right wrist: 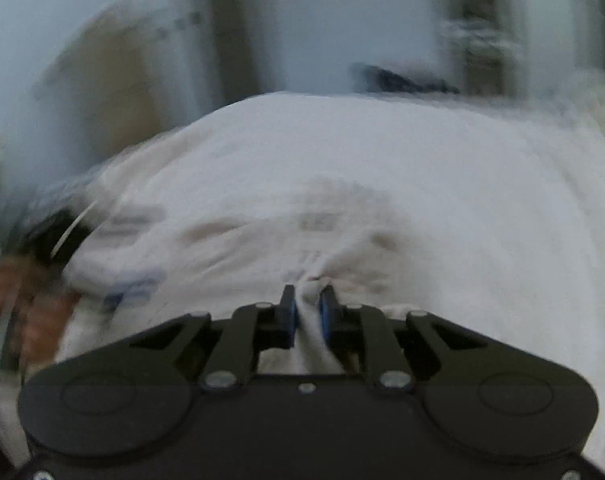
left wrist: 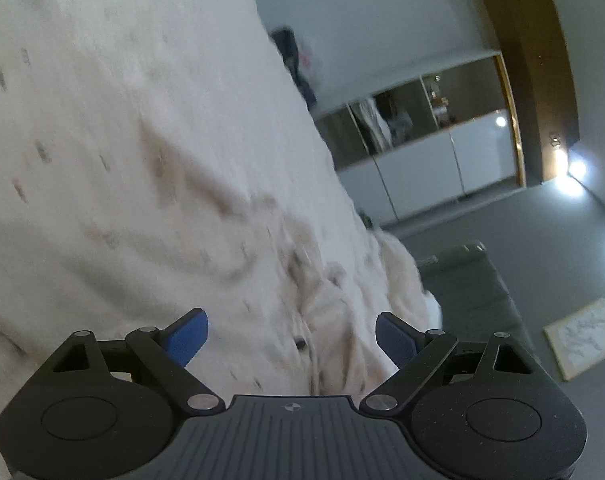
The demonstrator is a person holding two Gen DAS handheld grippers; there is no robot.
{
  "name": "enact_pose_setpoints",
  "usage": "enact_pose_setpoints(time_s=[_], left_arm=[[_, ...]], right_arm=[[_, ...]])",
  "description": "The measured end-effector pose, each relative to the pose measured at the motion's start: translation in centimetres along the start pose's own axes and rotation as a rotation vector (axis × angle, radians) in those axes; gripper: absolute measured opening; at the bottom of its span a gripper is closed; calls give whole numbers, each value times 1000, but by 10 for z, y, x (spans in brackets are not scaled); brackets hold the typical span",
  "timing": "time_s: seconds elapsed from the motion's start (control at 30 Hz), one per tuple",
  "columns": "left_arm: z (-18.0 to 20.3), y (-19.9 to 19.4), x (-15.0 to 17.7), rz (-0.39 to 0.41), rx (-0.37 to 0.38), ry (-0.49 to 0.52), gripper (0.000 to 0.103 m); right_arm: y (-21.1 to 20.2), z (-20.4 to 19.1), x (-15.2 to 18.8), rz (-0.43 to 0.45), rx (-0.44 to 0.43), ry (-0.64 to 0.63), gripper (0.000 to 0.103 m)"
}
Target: Fold clothes
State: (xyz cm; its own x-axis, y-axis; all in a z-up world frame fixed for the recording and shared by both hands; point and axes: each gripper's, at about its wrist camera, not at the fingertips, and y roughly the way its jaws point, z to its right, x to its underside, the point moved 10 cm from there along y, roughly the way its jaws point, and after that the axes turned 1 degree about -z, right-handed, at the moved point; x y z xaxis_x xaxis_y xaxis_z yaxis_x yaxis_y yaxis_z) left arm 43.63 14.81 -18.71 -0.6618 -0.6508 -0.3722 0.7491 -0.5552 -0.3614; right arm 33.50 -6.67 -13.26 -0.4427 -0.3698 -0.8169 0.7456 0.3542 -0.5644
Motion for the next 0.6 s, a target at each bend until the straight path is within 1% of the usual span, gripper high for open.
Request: enact_pose_setpoints(time_s=[0.03, 0.1, 0.17, 0.2, 0.23, 0.27, 0.3, 0.33, 0.37, 0.4, 0.47, 0.5, 0.57, 0.6], left_arm=[[-2, -3, -6, 18, -8, -5, 88], [-8, -15, -15, 50, -23, -28, 88], [-14, -26, -19, 61, -30, -48, 88], [-16, -29, -19, 59, -31, -54, 88], [-18, -32, -19, 57, -31, -60, 88], [-19, -35, -19, 55, -32, -64, 88], [-19, -36, -19, 53, -30, -62, 88], [-19, -38, -19, 52, -28, -62, 88], [-19, -39, -19, 50, -23, -61, 88], [-20, -40, -20, 48, -23, -63, 88], [-22, -38, -19, 43, -26, -67, 88], [-24, -37, -18, 40, -28, -67, 88], [-24, -34, -16, 32, -33, -61, 88], [-22, -30, -12, 21, -37, -48, 88]], right_arm=[[3, -33, 7, -22, -61, -63, 15], [7, -99, 23, -67, -190, -187, 17], [4, -128, 36, -91, -247, -235, 18], [2, -129, 37, -82, -238, -242, 23], [-4, -113, 31, -51, -200, -200, 33], [-12, -97, 25, -17, -158, -152, 38], [-11, -85, 21, -9, -140, -120, 45], [-12, -53, 14, 4, -85, -12, 46], [-14, -15, 11, 12, -19, 122, 46], [-14, 5, 11, 13, 13, 197, 47], [-5, 80, 34, -50, 81, 608, 47], [-2, 96, 46, -79, 82, 724, 47], [17, 131, 89, -155, 22, 1102, 47], [25, 134, 98, -170, -1, 1173, 46]])
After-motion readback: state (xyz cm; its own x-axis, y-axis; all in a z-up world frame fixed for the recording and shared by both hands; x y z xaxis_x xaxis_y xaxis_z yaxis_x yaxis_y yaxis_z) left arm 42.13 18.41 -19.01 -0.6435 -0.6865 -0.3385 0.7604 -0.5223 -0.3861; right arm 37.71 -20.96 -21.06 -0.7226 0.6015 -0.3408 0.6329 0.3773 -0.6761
